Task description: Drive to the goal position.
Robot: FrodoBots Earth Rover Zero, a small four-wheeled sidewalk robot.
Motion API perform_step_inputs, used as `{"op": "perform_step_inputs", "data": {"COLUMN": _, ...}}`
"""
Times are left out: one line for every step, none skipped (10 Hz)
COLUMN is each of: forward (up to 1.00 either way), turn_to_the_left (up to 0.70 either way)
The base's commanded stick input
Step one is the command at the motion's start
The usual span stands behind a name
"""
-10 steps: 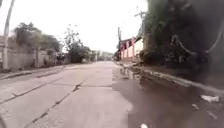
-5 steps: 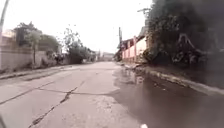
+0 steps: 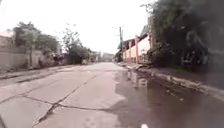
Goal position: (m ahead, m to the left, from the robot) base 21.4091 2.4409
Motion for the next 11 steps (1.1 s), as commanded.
{"op": "perform_step_inputs", "data": {"forward": 1.0, "turn_to_the_left": 0.0}}
{"op": "perform_step_inputs", "data": {"forward": 1.0, "turn_to_the_left": 0.0}}
{"op": "perform_step_inputs", "data": {"forward": 1.0, "turn_to_the_left": 0.0}}
{"op": "perform_step_inputs", "data": {"forward": 0.94, "turn_to_the_left": 0.0}}
{"op": "perform_step_inputs", "data": {"forward": 0.85, "turn_to_the_left": 0.0}}
{"op": "perform_step_inputs", "data": {"forward": 0.85, "turn_to_the_left": 0.0}}
{"op": "perform_step_inputs", "data": {"forward": 0.85, "turn_to_the_left": 0.0}}
{"op": "perform_step_inputs", "data": {"forward": 0.85, "turn_to_the_left": -0.06}}
{"op": "perform_step_inputs", "data": {"forward": 0.85, "turn_to_the_left": -0.24}}
{"op": "perform_step_inputs", "data": {"forward": 0.85, "turn_to_the_left": -0.08}}
{"op": "perform_step_inputs", "data": {"forward": 0.85, "turn_to_the_left": 0.0}}
